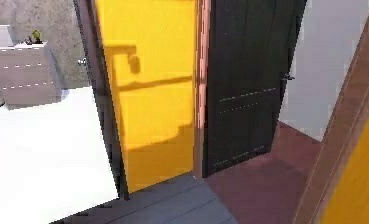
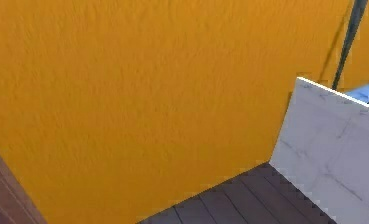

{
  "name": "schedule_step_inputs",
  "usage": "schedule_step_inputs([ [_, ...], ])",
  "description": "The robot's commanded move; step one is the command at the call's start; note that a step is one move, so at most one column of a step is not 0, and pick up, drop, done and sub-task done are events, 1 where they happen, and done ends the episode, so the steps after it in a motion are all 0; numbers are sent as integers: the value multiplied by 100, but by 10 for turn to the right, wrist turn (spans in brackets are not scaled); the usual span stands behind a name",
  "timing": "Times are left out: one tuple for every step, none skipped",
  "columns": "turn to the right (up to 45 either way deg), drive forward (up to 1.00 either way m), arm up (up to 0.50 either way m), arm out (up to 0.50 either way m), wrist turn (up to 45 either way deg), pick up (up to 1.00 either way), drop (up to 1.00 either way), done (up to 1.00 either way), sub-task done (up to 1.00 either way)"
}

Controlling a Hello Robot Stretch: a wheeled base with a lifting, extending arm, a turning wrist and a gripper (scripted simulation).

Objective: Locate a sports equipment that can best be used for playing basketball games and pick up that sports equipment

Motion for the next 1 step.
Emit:
schedule_step_inputs([
  [0, 75, 0, 0, 0, 0, 0, 0, 0],
])
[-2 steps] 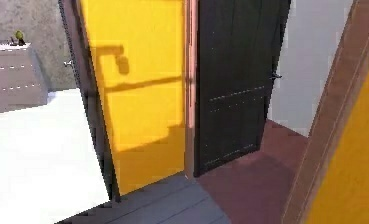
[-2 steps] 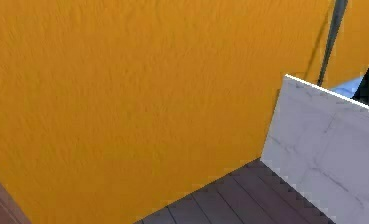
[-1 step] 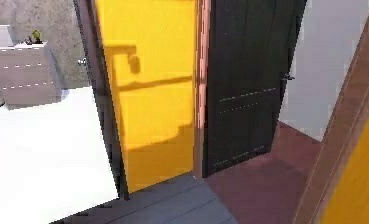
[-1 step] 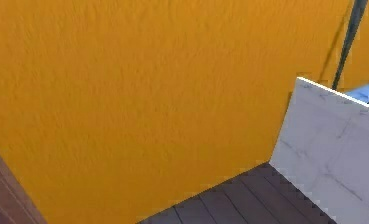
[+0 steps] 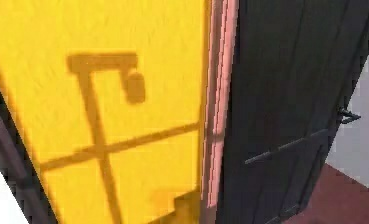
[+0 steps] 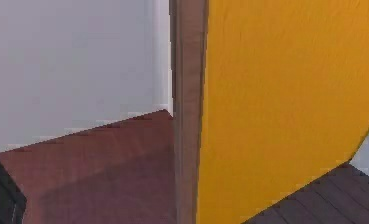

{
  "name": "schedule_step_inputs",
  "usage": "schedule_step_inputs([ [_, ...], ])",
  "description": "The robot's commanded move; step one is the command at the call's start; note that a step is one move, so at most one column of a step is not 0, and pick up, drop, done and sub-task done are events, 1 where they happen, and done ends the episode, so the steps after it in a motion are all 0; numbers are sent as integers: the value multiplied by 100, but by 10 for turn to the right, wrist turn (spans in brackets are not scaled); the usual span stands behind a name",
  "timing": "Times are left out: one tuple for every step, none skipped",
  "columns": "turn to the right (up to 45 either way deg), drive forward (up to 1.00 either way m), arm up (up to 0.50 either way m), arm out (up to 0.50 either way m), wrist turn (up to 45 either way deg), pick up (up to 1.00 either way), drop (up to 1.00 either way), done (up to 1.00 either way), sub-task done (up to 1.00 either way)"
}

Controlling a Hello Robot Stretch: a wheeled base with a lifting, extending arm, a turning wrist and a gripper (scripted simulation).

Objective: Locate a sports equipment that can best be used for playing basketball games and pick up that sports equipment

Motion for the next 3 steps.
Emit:
schedule_step_inputs([
  [450, 0, 0, 0, 0, 0, 0, 0, 0],
  [120, 0, 0, 0, 0, 0, 0, 0, 0],
  [30, 0, 0, 0, 0, 0, 0, 0, 0],
])
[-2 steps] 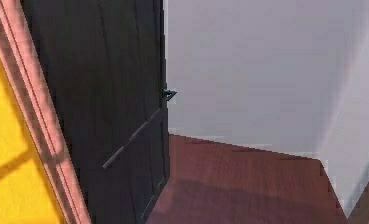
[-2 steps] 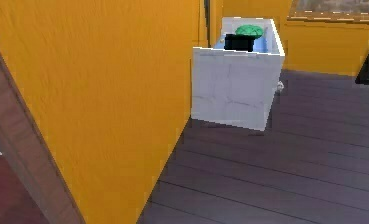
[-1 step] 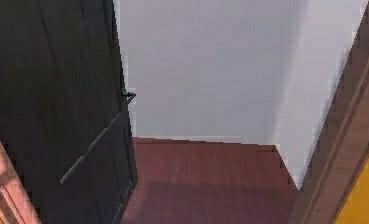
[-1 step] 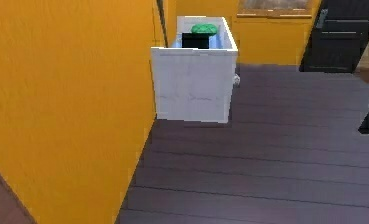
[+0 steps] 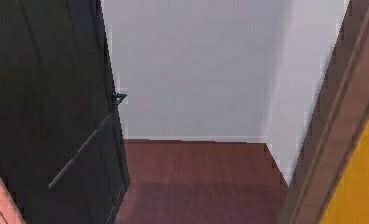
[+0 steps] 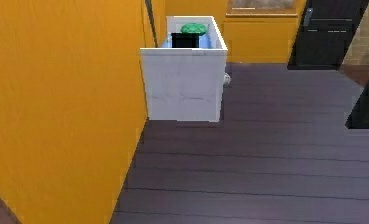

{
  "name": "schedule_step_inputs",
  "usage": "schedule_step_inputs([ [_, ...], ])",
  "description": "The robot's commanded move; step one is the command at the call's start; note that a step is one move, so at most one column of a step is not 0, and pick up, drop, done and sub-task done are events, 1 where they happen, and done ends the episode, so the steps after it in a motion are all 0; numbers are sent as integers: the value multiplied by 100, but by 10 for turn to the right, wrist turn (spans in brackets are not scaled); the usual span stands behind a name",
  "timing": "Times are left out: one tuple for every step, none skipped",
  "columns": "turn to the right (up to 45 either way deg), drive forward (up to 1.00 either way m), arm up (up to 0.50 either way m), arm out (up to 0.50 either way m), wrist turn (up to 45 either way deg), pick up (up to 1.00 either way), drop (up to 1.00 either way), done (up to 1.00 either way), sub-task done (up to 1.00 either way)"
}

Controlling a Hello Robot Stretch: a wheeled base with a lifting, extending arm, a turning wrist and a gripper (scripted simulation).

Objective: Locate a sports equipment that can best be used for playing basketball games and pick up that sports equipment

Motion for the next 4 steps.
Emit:
schedule_step_inputs([
  [-60, 0, 0, 0, 0, 0, 0, 0, 0],
  [0, 75, 0, 0, 0, 0, 0, 0, 0],
  [450, 0, 0, 0, 0, 0, 0, 0, 0],
  [450, 0, 0, 0, 0, 0, 0, 0, 0],
])
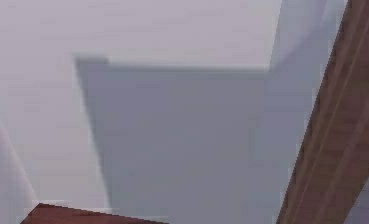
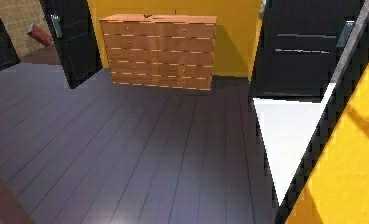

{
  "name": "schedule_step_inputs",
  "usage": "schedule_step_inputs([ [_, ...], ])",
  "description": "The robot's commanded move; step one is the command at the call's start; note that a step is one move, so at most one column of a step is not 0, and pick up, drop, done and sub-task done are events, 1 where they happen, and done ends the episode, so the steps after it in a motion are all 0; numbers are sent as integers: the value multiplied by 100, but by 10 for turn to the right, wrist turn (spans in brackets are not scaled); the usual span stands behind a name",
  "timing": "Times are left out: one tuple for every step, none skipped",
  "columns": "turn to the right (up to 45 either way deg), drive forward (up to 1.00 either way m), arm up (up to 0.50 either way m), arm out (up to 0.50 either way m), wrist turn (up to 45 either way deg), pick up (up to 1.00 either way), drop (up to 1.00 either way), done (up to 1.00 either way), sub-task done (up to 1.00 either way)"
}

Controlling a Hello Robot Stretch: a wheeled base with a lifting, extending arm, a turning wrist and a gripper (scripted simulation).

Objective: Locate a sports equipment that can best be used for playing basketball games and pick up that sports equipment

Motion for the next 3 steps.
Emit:
schedule_step_inputs([
  [0, 5, 0, 0, 0, 0, 0, 0, 0],
  [-450, 0, 0, 0, 0, 0, 0, 0, 0],
  [-360, 0, 0, 0, 0, 0, 0, 0, 0],
])
